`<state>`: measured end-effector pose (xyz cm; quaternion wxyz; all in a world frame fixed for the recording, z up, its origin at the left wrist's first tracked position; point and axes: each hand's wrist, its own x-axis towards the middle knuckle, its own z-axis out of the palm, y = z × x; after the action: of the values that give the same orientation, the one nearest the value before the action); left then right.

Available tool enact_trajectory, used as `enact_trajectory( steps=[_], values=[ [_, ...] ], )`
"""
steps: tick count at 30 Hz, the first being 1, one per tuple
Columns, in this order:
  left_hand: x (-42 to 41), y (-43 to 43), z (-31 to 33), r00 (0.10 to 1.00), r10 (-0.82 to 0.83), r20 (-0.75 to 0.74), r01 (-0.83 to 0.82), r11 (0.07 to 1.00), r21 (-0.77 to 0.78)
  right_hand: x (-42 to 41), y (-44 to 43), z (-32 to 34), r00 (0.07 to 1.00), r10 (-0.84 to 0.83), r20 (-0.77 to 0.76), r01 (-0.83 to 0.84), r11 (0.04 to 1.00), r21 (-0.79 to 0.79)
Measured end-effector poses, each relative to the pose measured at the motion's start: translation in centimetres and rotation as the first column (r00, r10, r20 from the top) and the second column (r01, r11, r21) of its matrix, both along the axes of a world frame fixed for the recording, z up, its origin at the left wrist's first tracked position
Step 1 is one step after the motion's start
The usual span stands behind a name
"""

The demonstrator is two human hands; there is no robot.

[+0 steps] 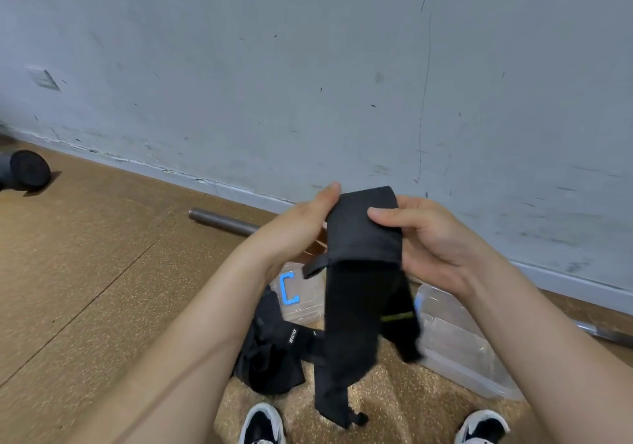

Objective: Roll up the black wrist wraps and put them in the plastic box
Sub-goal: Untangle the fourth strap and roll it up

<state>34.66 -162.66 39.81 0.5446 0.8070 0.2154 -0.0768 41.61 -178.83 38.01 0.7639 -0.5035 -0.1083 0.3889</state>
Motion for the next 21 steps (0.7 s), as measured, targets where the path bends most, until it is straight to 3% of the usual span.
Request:
enact_trajectory(
  steps=[3,6,10,12,14,17,21],
  values=[
    [-0.1,-0.5,-0.8,0.998,-0.062,0.02,0.063,0.997,-0.043,0.4,0.4,0.1,0.992,-0.125,-0.002,0.125,0.992,-0.006],
    [0.1,-0.8,-1.7,0.993,-0.046,0.112,0.066,0.981,-0.182,0.7,0.4,0.1,0.977,-0.213,0.01,0.214,0.977,-0.022],
    [0.4,-2.3,-2.4,0.971,0.006,0.24,0.054,0.969,-0.239,0.7,0.9,0.2,0.93,-0.347,0.122,0.363,0.918,-0.161],
    [0.8,-2.6,-2.5,0.95,0.088,0.301,-0.019,0.975,-0.223,0.7,1.1,-0.1,0.887,-0.313,0.339,0.419,0.854,-0.308],
    [1.1,-2.3,-2.5,0.928,0.203,0.312,-0.121,0.957,-0.262,0.4,1.1,0.0,0.867,-0.207,0.453,0.385,0.856,-0.346],
    [1.2,-1.4,-2.1,0.922,0.283,0.266,-0.178,0.916,-0.359,-0.3,0.5,0.8,0.903,-0.078,0.422,0.219,0.929,-0.298],
    [1.1,-0.1,-1.2,0.943,0.198,0.269,-0.111,0.945,-0.307,-0.3,0.3,1.3,0.881,-0.122,0.457,0.268,0.925,-0.269]
  ],
)
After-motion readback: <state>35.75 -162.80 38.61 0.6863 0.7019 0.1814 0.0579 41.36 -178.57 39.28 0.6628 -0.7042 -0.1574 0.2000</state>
